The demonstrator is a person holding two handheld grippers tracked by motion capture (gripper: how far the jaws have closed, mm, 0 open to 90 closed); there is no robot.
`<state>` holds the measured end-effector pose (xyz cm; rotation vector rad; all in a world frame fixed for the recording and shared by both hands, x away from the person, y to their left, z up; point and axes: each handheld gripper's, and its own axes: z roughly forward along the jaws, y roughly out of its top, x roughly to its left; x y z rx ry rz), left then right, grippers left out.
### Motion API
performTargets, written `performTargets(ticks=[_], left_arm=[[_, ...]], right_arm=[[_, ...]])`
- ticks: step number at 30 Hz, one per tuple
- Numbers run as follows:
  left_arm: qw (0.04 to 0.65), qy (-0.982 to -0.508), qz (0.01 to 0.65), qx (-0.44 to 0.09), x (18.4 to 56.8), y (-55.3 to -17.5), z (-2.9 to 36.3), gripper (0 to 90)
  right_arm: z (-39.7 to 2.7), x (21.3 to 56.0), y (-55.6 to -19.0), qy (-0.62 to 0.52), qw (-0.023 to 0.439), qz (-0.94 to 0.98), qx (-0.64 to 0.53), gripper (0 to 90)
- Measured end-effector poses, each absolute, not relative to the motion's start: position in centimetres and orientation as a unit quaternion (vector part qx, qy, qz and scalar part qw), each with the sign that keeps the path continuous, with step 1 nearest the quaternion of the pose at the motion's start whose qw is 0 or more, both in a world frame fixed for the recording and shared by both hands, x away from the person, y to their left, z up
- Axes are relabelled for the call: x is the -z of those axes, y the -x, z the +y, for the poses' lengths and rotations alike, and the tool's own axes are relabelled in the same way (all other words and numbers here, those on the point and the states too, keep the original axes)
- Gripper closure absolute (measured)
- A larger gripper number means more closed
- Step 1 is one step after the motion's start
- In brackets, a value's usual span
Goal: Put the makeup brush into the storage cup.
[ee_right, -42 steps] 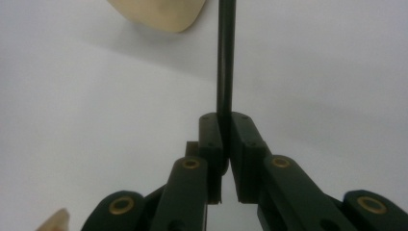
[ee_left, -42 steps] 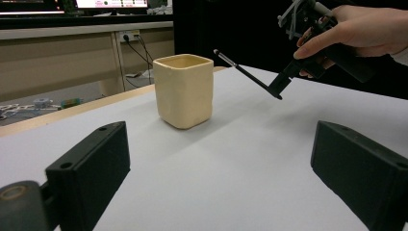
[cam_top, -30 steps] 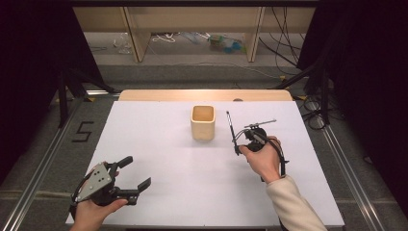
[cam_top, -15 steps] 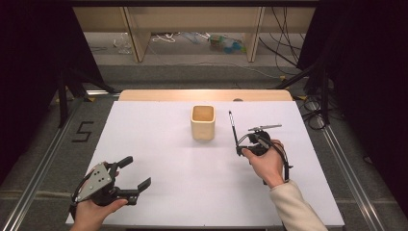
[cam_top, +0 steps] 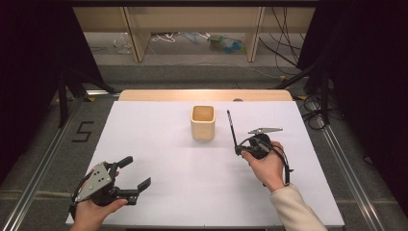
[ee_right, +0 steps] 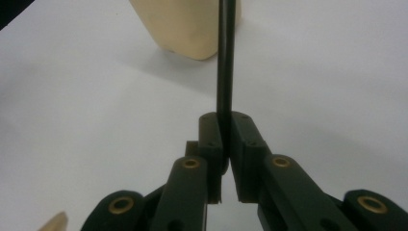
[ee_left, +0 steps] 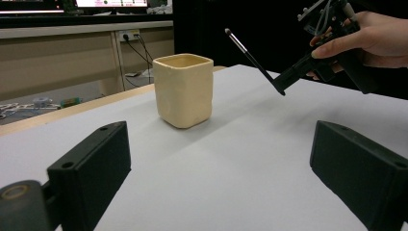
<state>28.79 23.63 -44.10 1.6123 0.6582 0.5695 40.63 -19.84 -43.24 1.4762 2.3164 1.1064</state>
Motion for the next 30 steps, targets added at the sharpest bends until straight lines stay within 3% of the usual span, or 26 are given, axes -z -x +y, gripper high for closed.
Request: performTargets(ticks=[30], left_arm=[[0.609, -0.698, 0.285, -0.246, 44.1, -28.8, 23.6, 7.1]], right_arm=[[-19.0, 43.4, -38.8, -0.43, 0.105, 0.785, -0.433, 84.4]])
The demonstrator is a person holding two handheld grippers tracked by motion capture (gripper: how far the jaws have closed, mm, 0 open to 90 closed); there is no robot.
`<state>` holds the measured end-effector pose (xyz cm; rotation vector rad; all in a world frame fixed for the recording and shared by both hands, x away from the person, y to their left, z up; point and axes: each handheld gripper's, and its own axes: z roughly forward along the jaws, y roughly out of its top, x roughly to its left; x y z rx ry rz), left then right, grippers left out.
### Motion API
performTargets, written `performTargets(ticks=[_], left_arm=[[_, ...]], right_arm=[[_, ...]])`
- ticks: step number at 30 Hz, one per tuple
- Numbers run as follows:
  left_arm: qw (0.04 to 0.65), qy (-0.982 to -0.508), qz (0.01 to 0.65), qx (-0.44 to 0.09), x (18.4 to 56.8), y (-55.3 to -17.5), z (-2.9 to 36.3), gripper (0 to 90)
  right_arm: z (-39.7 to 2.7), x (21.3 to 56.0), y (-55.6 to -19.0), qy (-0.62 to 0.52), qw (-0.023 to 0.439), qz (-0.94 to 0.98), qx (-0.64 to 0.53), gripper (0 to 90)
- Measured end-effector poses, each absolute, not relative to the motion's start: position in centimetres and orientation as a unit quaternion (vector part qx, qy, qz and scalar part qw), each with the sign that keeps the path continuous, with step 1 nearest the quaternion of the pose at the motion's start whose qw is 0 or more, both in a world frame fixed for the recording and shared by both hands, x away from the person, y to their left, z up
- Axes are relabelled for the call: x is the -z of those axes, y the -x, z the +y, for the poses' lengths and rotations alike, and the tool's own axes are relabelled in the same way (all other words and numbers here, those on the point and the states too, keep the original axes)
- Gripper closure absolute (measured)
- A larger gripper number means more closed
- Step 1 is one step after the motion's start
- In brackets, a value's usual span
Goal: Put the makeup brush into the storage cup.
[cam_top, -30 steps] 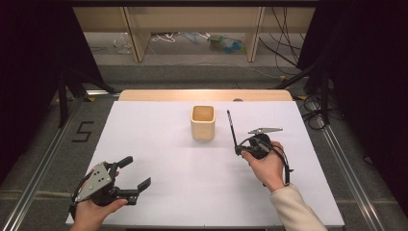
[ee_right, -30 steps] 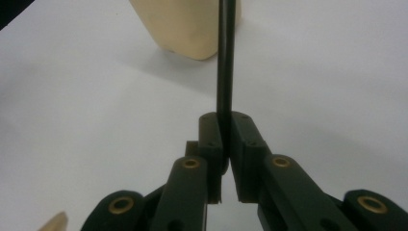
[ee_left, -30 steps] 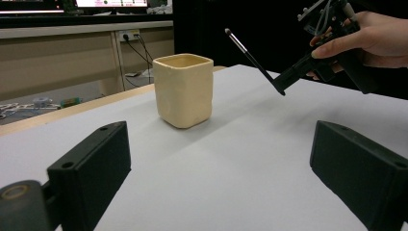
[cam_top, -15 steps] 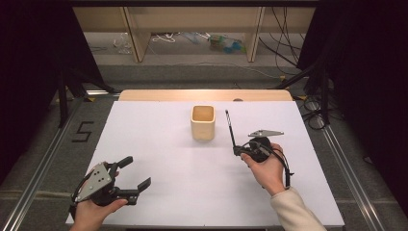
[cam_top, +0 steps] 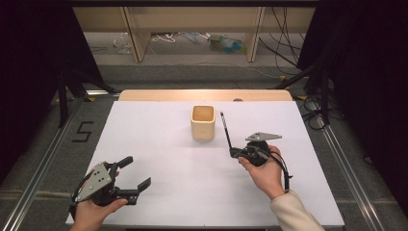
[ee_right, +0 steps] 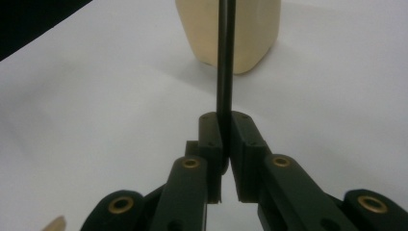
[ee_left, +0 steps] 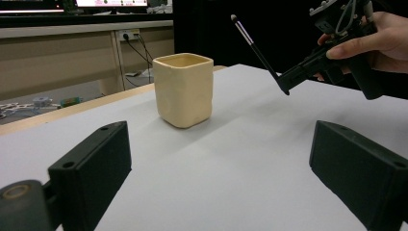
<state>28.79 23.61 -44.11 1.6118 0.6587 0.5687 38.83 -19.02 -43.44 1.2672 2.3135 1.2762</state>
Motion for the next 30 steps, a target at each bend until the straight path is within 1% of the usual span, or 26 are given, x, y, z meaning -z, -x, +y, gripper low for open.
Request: performTargets(ticks=[5, 9, 10, 19, 22, 30], left_arm=[[0.609, -0.698, 0.286, -0.246, 44.1, -28.8, 23.6, 7.2], [0.609, -0.697, 0.286, -0.246, 44.1, -28.8, 23.6, 7.2], [0.609, -0.698, 0.286, -0.246, 44.1, -28.8, 23.6, 7.2], [0.609, -0.698, 0.286, -0.246, 44.1, -28.8, 23.6, 7.3], [0.609, -0.697, 0.286, -0.246, 44.1, -28.8, 23.6, 7.3], [0.61, -0.697, 0.287, -0.245, 44.1, -28.8, 23.6, 7.4]], right_arm=[[-18.9, 43.3, -38.5, -0.423, 0.1, 0.79, -0.433, 84.4], [-18.7, 43.5, -38.4, -0.413, 0.107, 0.793, -0.436, 84.4], [-18.7, 43.4, -38.2, -0.413, 0.1, 0.794, -0.435, 84.4], [-18.1, 43.5, -37.8, -0.388, 0.109, 0.791, -0.46, 84.4], [-18.1, 43.4, -37.6, -0.387, 0.102, 0.795, -0.455, 84.4], [-17.6, 43.6, -37.3, -0.373, 0.102, 0.795, -0.467, 84.3]])
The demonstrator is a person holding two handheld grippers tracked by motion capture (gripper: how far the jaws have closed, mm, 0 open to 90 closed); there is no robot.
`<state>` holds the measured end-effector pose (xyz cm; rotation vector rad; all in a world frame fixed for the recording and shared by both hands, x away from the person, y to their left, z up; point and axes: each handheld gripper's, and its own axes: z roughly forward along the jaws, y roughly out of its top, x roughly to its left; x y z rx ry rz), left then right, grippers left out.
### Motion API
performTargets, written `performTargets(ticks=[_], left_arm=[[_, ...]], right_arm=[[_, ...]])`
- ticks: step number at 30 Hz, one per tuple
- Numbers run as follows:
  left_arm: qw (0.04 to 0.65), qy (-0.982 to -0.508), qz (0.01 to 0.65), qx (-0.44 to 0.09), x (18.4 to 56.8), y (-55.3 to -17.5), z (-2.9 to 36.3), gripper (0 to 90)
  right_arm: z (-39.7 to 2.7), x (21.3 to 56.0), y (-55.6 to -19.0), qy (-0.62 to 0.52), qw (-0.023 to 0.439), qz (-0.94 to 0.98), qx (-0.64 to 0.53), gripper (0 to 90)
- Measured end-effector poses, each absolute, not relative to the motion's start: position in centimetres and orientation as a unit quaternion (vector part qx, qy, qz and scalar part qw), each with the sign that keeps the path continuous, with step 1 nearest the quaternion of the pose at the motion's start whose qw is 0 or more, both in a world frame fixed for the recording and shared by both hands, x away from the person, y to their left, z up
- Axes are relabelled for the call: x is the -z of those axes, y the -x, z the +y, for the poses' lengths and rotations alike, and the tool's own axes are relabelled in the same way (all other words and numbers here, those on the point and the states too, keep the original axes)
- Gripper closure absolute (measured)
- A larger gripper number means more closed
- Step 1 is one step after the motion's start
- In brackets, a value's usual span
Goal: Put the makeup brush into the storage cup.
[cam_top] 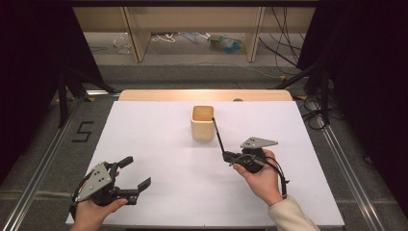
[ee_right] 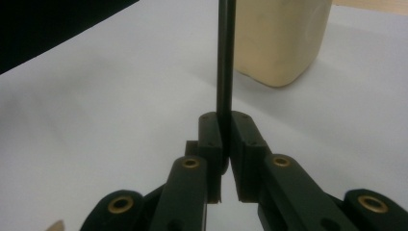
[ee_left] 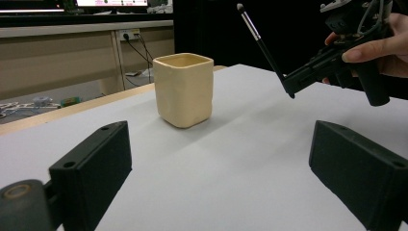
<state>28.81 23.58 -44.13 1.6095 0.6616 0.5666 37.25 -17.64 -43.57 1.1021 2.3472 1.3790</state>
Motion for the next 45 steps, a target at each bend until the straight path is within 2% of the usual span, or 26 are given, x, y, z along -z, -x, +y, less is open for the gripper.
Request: performTargets(ticks=[45], left_arm=[[0.611, -0.697, 0.288, -0.24, 44.1, -28.8, 23.5, 8.5]], right_arm=[[-15.0, 44.2, -35.8, -0.322, 0.088, 0.808, -0.485, 84.3]])
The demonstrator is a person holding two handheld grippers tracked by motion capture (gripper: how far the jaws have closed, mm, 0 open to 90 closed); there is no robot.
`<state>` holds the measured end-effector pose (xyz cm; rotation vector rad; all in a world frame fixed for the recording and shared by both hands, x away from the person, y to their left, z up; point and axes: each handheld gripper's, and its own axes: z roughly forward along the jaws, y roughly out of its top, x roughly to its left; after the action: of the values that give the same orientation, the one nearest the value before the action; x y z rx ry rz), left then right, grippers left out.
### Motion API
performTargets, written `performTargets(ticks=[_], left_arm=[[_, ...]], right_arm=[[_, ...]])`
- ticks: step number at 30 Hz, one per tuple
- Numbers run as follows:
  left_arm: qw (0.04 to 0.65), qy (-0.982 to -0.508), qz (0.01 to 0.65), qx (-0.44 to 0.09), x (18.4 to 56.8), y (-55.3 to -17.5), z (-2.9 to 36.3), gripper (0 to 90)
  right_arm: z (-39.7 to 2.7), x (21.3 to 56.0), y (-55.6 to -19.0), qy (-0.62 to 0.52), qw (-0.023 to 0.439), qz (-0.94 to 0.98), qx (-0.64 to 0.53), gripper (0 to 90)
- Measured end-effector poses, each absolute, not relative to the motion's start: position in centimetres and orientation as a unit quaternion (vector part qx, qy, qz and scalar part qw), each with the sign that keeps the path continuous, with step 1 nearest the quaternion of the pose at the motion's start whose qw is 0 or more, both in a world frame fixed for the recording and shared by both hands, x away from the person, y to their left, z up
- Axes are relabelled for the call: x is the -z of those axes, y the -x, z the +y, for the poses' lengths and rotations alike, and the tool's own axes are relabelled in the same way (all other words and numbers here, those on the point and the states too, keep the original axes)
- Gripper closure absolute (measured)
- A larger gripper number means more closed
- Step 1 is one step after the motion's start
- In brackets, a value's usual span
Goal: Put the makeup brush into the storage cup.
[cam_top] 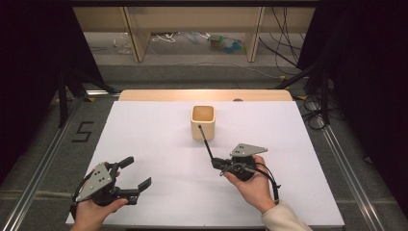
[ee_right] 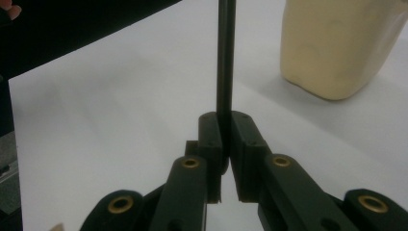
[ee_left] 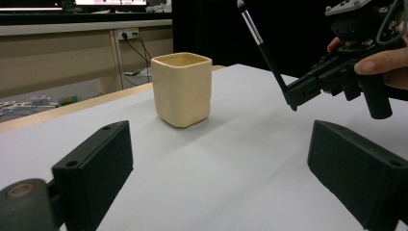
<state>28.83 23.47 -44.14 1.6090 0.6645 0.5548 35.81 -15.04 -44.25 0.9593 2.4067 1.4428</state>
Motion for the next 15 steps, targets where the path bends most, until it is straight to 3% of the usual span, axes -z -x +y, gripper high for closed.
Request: performTargets(ticks=[15], left_arm=[[0.62, -0.697, 0.292, -0.209, 43.4, -30.3, 21.1, 9.8]], right_arm=[[-14.2, 44.2, -35.3, -0.31, 0.089, 0.807, -0.495, 84.3]])
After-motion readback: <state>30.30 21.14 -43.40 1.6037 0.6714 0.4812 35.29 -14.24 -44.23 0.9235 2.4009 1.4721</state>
